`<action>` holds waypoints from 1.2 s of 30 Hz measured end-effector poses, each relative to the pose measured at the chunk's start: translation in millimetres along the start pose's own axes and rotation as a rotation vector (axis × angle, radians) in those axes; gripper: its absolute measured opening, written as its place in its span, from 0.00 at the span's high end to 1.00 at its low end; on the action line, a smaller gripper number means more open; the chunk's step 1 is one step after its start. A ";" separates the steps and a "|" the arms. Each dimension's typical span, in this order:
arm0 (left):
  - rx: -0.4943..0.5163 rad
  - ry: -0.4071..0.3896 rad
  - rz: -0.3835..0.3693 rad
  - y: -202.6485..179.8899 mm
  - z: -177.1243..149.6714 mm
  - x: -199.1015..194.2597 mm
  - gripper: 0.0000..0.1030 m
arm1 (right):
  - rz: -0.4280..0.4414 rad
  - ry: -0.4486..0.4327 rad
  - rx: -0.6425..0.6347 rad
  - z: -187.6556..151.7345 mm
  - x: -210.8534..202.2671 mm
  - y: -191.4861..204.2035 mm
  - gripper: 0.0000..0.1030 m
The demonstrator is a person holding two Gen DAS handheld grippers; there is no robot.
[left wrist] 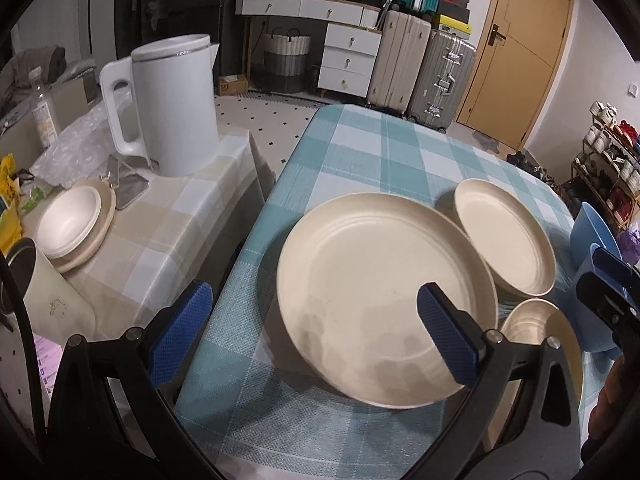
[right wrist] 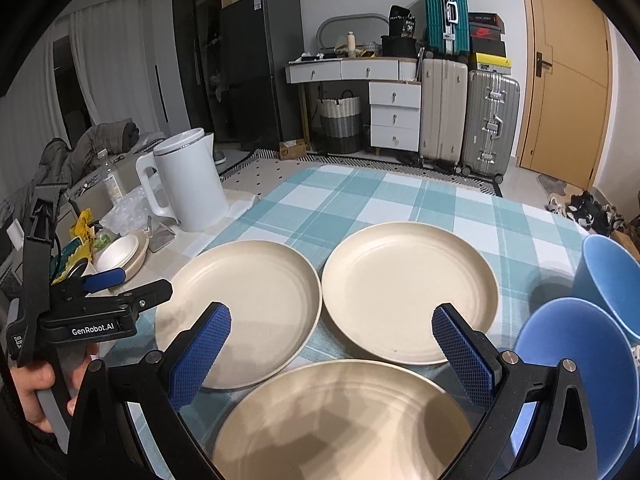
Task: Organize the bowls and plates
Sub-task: 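Move the left tool to a cream plate rim while the right tool approaches another plate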
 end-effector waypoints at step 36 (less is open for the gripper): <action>-0.110 0.128 0.050 49.0 -11.2 52.9 0.01 | 0.036 0.203 -0.021 3.2 88.4 16.1 0.00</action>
Point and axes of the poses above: each gripper's, at about its wrist camera, not at the fingertips, and x roughly the way its jaws point, y to its left, z to its top, the point moved 9 cm from there along x, roughly the way its jaws point, and after that the axes turned 13 degrees about y, right-handed, at the moved point
